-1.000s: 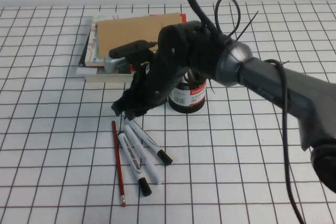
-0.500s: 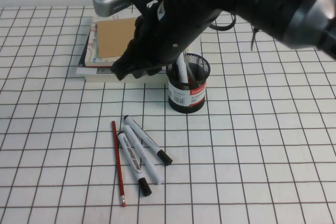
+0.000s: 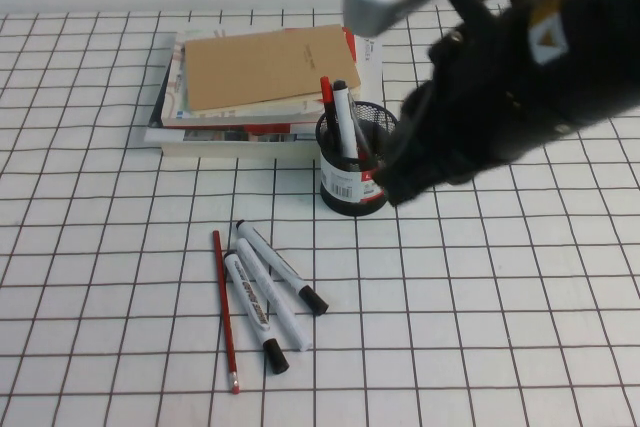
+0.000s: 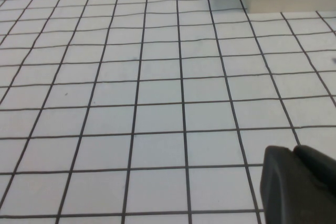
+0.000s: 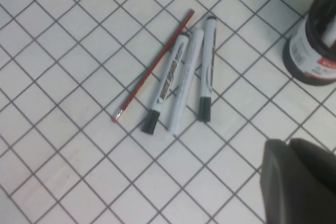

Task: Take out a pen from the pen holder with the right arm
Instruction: 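Take a marker out of the pen holder and lay it on the table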

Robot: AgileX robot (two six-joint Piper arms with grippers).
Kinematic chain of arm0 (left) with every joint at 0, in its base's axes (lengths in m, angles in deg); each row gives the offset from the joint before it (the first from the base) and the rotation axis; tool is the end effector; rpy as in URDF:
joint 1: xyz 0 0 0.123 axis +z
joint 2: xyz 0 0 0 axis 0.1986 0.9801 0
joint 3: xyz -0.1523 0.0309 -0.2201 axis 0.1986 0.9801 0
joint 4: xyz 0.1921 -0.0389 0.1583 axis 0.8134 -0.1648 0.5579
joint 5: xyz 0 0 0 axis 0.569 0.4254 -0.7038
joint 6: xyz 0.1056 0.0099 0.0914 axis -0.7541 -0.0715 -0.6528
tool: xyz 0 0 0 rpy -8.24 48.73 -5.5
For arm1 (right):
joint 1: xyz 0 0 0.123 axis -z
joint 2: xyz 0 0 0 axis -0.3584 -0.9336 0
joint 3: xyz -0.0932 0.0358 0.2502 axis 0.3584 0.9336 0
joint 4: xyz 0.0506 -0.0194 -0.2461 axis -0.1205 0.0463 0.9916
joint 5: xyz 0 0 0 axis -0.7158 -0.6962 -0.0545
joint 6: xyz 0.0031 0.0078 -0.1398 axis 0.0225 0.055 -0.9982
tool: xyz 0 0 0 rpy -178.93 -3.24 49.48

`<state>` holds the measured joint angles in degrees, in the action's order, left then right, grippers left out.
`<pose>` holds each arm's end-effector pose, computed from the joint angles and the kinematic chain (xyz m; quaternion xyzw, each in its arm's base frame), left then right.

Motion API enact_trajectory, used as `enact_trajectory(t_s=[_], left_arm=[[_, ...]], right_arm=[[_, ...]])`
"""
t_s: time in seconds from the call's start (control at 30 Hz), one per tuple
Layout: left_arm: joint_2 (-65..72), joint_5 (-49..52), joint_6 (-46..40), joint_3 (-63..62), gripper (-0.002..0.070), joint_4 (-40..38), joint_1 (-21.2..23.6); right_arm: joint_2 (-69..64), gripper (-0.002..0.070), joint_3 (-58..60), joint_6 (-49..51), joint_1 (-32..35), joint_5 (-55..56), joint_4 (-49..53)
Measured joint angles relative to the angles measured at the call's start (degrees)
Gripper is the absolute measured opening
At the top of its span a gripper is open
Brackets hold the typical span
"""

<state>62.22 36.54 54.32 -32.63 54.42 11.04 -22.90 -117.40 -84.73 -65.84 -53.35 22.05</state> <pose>0.1151 -0.0040 0.1574 0.0341 0.8039 0.0066 0.5937 0.2347 0.2423 0.3592 -0.3543 0.8685 0.1552 0.3100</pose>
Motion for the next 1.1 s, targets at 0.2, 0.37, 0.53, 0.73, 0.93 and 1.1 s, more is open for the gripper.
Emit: enact_trajectory(t_s=[0.2,0.37,0.53,0.73,0.93,1.1], left_arm=[[0.00,0.00,0.00,0.00,-0.0005,0.00,0.00],[0.00,0.00,0.00,0.00,-0.0005,0.00,0.00],[0.00,0.00,0.00,0.00,-0.0005,0.00,0.00],[0.00,0.00,0.00,0.00,-0.0005,0.00,0.00],[0.00,0.00,0.00,0.00,-0.0005,0.00,0.00],[0.00,0.00,0.00,0.00,-0.0005,0.00,0.00]], right_arm=[[12.22,-0.0015,14.93,0.00,0.00,1.99,0.49],[18.90,-0.0015,22.58,0.00,0.00,0.05,1.96],[23.87,-0.0015,30.35,0.00,0.00,4.55,3.70],[30.86,-0.0015,42.18,3.73,0.61,13.77,6.20],[42.15,-0.0015,60.57,5.32,13.07,30.76,5.63],[55.14,-0.0015,77.65,5.50,27.65,48.42,4.88]])
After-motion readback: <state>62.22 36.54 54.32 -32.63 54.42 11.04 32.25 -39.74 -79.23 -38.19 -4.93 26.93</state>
